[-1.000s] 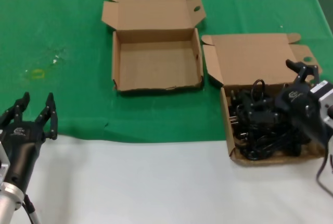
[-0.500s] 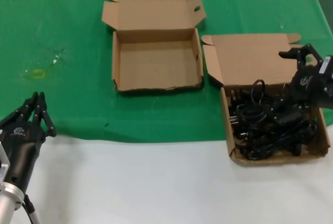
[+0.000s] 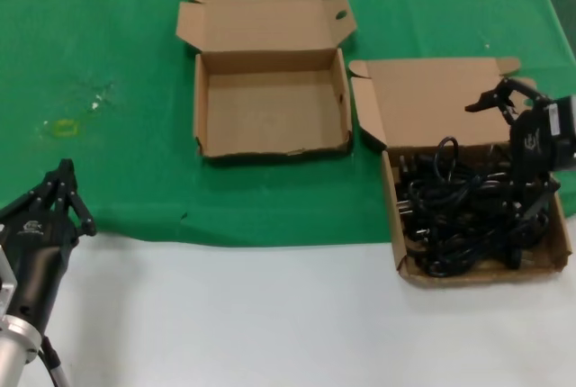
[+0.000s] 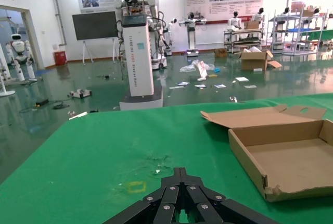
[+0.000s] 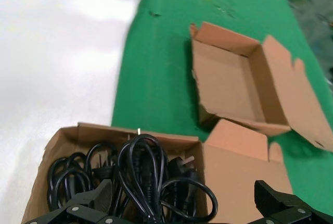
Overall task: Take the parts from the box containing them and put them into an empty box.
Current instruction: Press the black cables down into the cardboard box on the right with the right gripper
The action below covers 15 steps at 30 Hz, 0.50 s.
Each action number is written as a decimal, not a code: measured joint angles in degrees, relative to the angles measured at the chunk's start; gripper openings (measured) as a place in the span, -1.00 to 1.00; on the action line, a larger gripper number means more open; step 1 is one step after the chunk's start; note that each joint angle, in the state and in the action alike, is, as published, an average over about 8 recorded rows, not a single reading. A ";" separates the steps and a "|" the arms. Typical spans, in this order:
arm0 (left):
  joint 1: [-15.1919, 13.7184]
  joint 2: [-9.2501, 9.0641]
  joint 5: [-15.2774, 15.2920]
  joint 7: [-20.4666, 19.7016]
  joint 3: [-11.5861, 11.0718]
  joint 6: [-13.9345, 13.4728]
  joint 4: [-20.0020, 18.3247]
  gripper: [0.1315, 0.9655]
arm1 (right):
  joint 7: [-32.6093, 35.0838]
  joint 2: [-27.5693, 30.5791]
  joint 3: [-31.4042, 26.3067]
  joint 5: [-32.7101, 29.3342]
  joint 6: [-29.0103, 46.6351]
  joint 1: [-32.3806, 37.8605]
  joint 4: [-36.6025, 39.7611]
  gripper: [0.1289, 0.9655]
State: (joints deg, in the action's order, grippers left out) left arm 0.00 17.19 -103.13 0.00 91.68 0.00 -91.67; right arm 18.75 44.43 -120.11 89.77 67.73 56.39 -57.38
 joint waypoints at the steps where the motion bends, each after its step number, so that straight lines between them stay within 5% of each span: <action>1: 0.00 0.00 0.00 0.00 0.00 0.00 0.00 -0.96 | 1.48 -0.71 -0.41 -0.42 1.06 1.21 1.55 1.00; 15: 0.00 0.00 0.01 -0.04 0.00 0.00 0.00 -0.97 | 17.29 -8.98 -5.52 -7.55 7.78 12.44 20.22 1.00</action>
State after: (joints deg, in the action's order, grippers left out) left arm 0.00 17.19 -103.12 -0.04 91.68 0.00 -91.67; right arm 36.04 35.46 -125.63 82.22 75.51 68.82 -37.16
